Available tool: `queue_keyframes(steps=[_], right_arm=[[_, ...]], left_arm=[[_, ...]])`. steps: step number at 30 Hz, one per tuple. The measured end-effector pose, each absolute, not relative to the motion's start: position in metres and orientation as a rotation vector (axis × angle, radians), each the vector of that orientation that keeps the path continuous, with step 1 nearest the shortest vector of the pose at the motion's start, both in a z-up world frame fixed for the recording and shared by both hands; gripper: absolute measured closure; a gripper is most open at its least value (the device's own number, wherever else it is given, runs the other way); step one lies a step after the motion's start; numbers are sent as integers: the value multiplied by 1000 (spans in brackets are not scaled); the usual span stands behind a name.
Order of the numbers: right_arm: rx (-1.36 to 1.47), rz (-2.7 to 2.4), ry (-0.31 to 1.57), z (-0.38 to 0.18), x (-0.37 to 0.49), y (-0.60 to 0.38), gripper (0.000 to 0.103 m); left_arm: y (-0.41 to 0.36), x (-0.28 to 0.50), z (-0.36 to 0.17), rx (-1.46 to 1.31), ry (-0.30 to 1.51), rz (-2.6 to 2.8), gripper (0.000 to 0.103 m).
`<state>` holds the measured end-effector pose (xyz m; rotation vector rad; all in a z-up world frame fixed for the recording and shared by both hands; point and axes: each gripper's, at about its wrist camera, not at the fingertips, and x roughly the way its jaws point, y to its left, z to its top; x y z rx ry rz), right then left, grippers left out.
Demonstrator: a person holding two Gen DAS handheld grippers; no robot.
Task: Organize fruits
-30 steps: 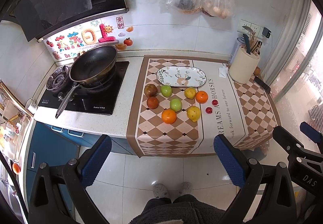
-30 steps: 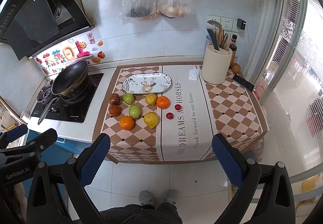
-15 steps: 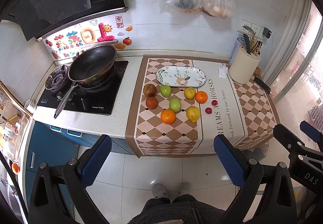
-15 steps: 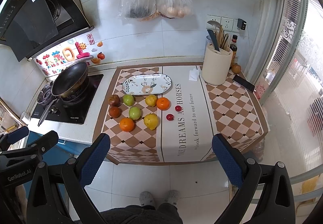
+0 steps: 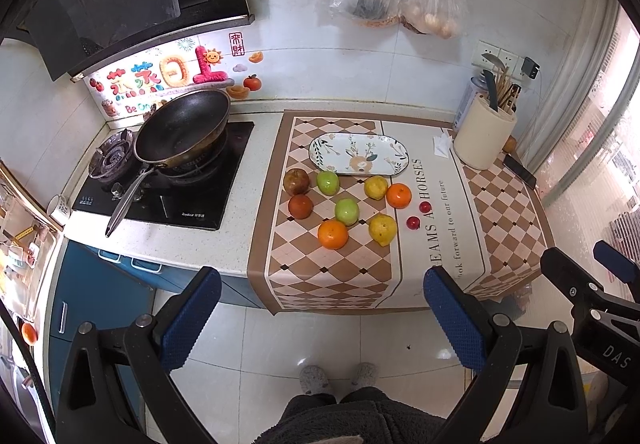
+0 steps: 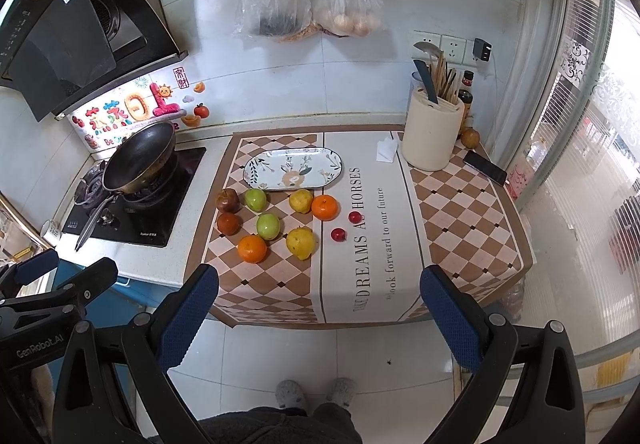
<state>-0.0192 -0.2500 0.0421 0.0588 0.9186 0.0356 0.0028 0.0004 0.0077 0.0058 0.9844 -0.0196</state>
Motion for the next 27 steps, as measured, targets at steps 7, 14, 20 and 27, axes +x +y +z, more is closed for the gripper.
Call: queue_keyframes(steps=[7, 14, 20, 27], right_arm=[[59, 36, 918, 43, -18, -250, 0], [64, 34, 917, 44, -16, -249, 0], [92, 15, 913, 44, -8, -246, 0], [160, -4, 851, 16, 8, -246, 0]], left_arm=[[-2, 4, 11, 5, 983, -20, 0], [-3, 5, 12, 5, 982, -20, 0], [-4, 12, 15, 2, 972, -18, 0], [-2, 66, -3, 67, 871, 126, 0]])
